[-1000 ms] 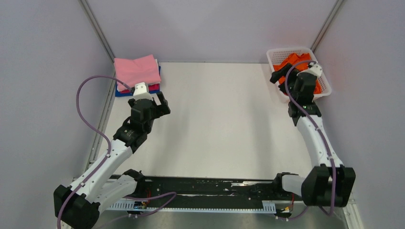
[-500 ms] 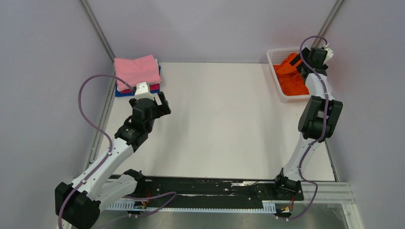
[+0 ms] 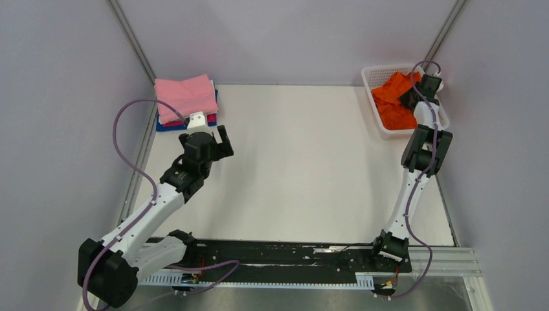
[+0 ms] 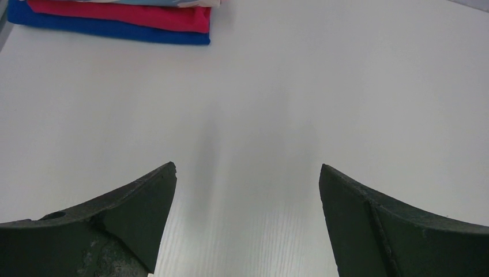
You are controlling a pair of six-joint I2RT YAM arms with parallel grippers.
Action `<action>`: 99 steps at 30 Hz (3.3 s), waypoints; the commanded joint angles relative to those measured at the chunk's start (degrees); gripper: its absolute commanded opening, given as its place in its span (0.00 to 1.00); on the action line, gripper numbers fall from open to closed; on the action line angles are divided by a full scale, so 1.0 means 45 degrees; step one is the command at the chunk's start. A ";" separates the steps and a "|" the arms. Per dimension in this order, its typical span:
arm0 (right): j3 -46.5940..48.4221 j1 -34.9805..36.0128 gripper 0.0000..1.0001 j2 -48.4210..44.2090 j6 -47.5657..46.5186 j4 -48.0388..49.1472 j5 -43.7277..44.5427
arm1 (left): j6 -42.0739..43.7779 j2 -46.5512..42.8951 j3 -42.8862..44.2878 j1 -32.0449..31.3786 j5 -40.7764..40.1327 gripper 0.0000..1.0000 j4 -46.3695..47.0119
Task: Fold and stack the t-shirts
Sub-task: Grab crumpled tshirt from bin with the right arm, then move the tshirt to the center of the board, then flatten out the tshirt
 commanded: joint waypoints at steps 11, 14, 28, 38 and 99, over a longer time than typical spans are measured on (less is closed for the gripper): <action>-0.0528 0.0297 0.00 -0.6693 -0.2004 0.1303 -0.3011 | -0.0113 -0.0850 -0.0172 0.0006 0.0435 1.00 0.0805; -0.0954 0.0681 0.00 -0.7950 -0.2059 0.1603 -0.4233 | -0.0138 -0.0827 -0.0121 0.0006 0.0459 1.00 0.0665; 0.0752 0.6073 0.00 -1.0692 -0.1998 0.2508 -0.6806 | -0.0641 -0.1637 -0.0389 0.0006 -0.0185 1.00 0.0291; -0.5355 0.8259 0.00 -1.3762 -0.2037 0.3303 -0.7271 | -0.1973 -0.3146 -0.0439 0.0006 -0.1428 1.00 -0.1016; -1.6000 0.7337 0.95 -1.5051 -0.2417 -0.1431 0.4998 | -0.1550 0.7026 0.1457 -0.0363 0.7291 0.00 0.1640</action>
